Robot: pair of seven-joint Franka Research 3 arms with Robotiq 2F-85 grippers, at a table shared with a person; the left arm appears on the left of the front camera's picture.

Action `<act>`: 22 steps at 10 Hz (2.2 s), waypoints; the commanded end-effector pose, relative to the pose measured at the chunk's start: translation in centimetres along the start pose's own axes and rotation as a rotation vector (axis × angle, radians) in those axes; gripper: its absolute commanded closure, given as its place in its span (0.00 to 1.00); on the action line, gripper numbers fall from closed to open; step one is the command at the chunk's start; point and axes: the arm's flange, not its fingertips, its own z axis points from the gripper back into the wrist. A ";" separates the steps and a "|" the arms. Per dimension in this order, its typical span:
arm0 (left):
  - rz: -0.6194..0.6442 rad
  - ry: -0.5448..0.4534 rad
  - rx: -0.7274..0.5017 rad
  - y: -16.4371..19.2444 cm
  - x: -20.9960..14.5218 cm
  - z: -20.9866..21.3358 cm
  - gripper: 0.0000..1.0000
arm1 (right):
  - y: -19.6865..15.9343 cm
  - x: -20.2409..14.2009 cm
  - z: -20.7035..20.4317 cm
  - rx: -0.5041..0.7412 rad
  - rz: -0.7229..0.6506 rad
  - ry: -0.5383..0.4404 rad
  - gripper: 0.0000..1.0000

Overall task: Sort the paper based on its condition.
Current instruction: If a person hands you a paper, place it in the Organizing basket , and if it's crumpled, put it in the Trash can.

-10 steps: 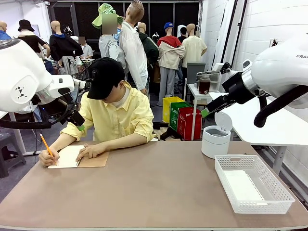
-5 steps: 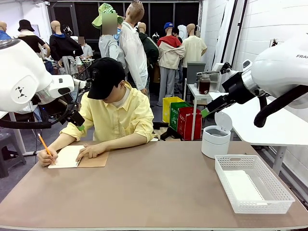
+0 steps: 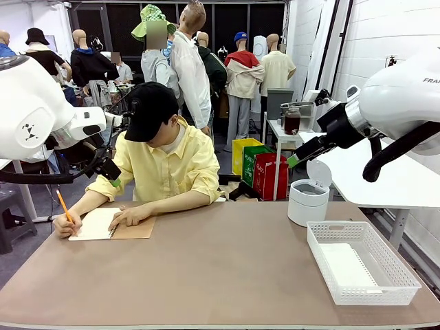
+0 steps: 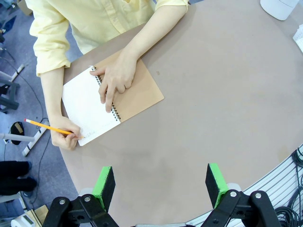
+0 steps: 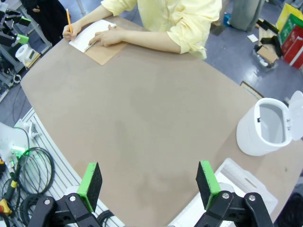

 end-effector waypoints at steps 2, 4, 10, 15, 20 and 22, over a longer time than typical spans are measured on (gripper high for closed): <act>-0.002 0.000 0.004 0.1 0.0 0.0 0.00 | 0.0 0.0 0.1 0.008 0.001 0.005 0.00; -0.002 0.000 0.004 0.1 0.0 0.0 0.00 | 0.0 0.0 0.1 0.008 0.001 0.005 0.00; -0.002 0.000 0.004 0.1 0.0 0.0 0.00 | 0.0 0.0 0.1 0.008 0.001 0.005 0.00; -0.002 0.000 0.004 0.1 0.0 0.0 0.00 | 0.0 0.0 0.1 0.008 0.001 0.005 0.00; -0.002 0.000 0.004 0.1 0.0 0.0 0.00 | 0.0 0.0 0.1 0.008 0.001 0.005 0.00; -0.002 0.000 0.004 0.1 0.0 0.0 0.00 | 0.0 0.0 0.1 0.008 0.001 0.005 0.00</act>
